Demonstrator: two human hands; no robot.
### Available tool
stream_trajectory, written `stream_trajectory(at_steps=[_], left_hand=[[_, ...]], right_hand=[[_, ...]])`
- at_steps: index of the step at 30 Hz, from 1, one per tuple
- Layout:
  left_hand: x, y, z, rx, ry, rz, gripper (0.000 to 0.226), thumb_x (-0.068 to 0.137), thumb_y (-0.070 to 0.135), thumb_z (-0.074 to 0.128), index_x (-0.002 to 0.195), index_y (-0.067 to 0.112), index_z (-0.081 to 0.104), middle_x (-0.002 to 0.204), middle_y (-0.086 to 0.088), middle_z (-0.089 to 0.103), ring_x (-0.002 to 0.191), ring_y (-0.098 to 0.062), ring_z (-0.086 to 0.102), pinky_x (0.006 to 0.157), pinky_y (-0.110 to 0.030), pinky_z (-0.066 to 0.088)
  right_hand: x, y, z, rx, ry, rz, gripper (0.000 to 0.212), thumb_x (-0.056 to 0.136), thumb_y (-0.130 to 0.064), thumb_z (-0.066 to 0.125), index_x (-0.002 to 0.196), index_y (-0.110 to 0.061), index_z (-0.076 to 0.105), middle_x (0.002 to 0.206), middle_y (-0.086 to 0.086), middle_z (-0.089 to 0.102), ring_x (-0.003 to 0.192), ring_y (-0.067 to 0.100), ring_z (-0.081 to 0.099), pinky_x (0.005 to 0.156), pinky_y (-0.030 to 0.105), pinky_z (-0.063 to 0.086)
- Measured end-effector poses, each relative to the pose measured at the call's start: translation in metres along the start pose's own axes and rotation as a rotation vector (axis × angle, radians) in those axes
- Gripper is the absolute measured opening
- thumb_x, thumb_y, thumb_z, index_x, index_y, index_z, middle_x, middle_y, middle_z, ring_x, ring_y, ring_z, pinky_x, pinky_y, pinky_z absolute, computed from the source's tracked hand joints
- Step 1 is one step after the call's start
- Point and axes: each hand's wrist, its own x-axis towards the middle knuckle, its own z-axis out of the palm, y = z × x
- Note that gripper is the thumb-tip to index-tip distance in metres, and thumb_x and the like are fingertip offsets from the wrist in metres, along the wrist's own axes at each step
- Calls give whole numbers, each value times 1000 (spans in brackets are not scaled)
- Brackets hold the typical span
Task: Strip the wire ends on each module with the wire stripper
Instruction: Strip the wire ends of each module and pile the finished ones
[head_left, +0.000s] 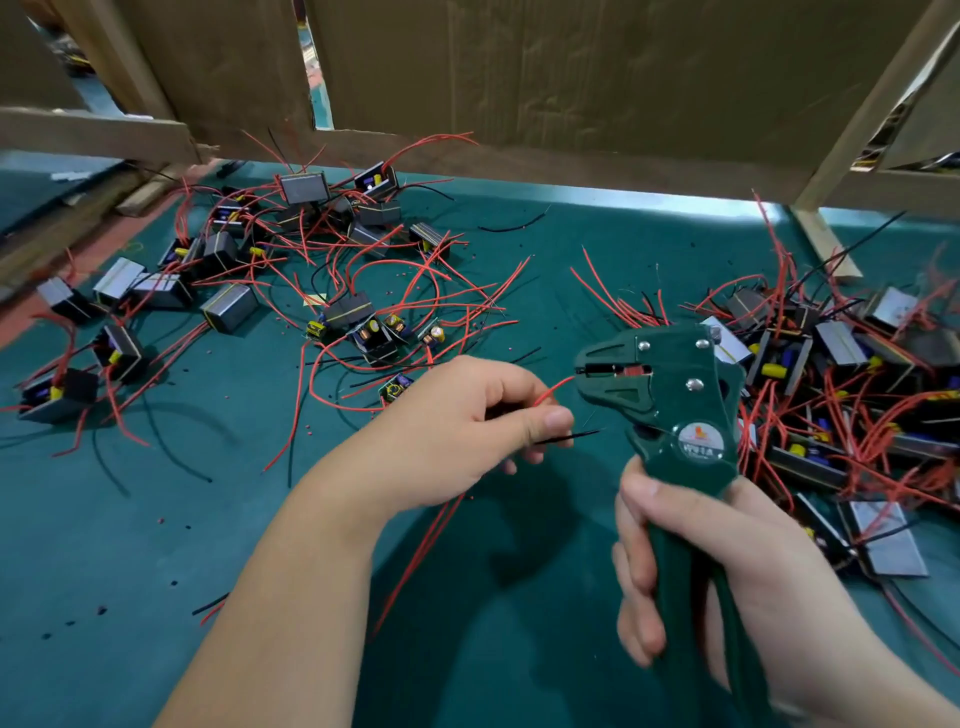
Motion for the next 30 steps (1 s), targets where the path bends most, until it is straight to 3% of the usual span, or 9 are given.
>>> stream_trajectory(at_steps=[2,5,10,14,16,19,22,27,30], left_hand=[[0,-1,2,-63,-37,-66,27,96,24,54,71,22,65,66,6,67,58,-10,61,50,-23,47],[0,3,4,-157,-7,-79,33,92,37,50,67,23,66,58,10,62,51,-5,54,43,-20,44],[-4,5,1,-253,-100,-62,22,80,39,54,70,24,66,57,11,54,52,-2,50,47,-15,43],[0,0,-3,-227,96,-76,24,91,24,57,69,23,65,58,9,54,51,-4,48,48,-16,42],[1,-2,-5,-244,182,-89,21,92,19,58,72,20,66,57,11,53,51,-5,49,47,-16,42],[2,-2,-5,-292,206,-78,23,90,19,63,68,24,68,59,9,53,51,-8,48,47,-17,42],[3,2,-4,-329,185,-56,20,85,23,60,68,28,69,59,12,54,52,-5,47,44,-17,40],[3,3,-4,-324,208,-15,14,77,24,62,67,28,72,54,10,53,48,-8,43,41,-18,36],[0,3,-6,-360,244,30,9,72,17,75,70,26,76,54,6,60,43,-8,42,39,-17,35]], right_hand=[[4,0,3,45,30,-4,37,67,-29,76,58,-2,53,54,22,40,32,27,42,44,35,42],[5,-5,5,176,-35,8,28,68,-23,72,62,-3,54,54,17,42,32,25,42,42,32,42],[0,-10,1,332,-116,14,31,52,-22,80,71,-10,60,60,12,48,40,27,49,40,36,45],[2,-20,-7,355,50,-40,28,50,-25,68,73,-11,61,63,11,48,44,27,50,41,36,47],[2,-21,-12,352,53,-27,35,46,-26,72,75,-10,62,65,13,50,46,28,52,43,37,49],[3,-16,-15,366,-58,63,52,38,-25,84,83,-7,66,72,20,55,54,36,58,52,46,53],[2,-13,-12,352,-189,132,56,43,-24,85,92,-2,67,79,26,57,64,42,61,62,54,53],[4,-14,-8,331,-315,97,52,52,-20,85,95,2,66,81,31,59,68,46,62,66,56,51],[11,-17,-4,533,-507,104,31,77,2,70,102,17,60,91,41,60,84,53,63,79,54,52]])
